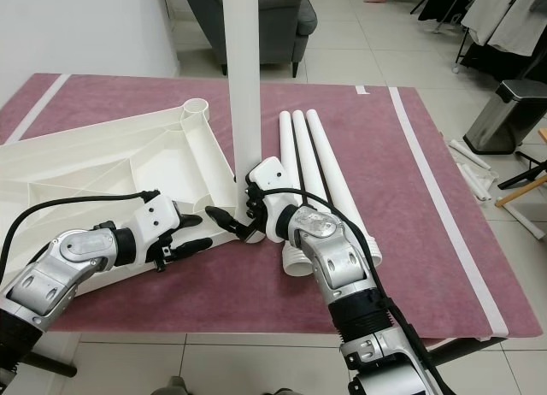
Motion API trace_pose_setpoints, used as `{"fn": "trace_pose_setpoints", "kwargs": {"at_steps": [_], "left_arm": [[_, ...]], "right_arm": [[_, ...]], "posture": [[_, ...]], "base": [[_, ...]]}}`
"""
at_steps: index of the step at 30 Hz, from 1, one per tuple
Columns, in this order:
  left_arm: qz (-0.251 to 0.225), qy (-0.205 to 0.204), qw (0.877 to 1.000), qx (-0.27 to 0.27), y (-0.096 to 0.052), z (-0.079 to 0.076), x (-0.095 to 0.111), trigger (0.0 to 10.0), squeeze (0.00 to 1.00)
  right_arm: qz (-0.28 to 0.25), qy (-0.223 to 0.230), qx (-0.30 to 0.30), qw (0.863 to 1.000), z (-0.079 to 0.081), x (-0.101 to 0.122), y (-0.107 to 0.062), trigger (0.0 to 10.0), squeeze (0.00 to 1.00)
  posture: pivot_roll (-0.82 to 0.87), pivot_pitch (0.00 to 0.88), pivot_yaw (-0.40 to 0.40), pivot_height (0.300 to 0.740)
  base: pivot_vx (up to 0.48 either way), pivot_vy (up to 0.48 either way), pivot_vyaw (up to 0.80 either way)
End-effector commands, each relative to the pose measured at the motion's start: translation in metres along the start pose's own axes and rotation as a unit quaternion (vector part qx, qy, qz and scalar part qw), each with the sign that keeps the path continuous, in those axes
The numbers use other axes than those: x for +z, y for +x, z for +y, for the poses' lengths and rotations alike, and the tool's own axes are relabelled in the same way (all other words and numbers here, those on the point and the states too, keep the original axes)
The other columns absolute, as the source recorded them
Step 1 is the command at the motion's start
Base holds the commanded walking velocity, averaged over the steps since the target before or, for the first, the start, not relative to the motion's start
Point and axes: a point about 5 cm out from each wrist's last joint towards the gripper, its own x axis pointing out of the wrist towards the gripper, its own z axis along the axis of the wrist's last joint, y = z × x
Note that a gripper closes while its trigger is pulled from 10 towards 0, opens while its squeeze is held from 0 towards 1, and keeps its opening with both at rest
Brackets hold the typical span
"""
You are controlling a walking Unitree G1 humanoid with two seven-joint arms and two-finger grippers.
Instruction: Building children table
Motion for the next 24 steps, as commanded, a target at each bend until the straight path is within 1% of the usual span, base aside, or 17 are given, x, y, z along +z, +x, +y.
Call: {"fn": "trace_pose_setpoints", "kwargs": {"at_steps": [1,24], "left_arm": [[-0.003,0.006,0.997,-0.073,0.0004,-0.0073,0.0024,10.0,0.00],[-0.003,0.006,0.997,-0.073,0.0004,-0.0073,0.0024,10.0,0.00]], "right_arm": [[-0.015,-0.004,0.024,1.000,0.0083,0.0075,0.0061,10.0,0.00],[-0.015,-0.004,0.024,1.000,0.0083,0.0075,0.0061,10.0,0.00]], "posture": [[0.10,0.203,-0.004,0.740],[0.10,0.203,-0.004,0.740]], "base": [[0.000,0.000,0.00],[0.000,0.000,0.00]]}}
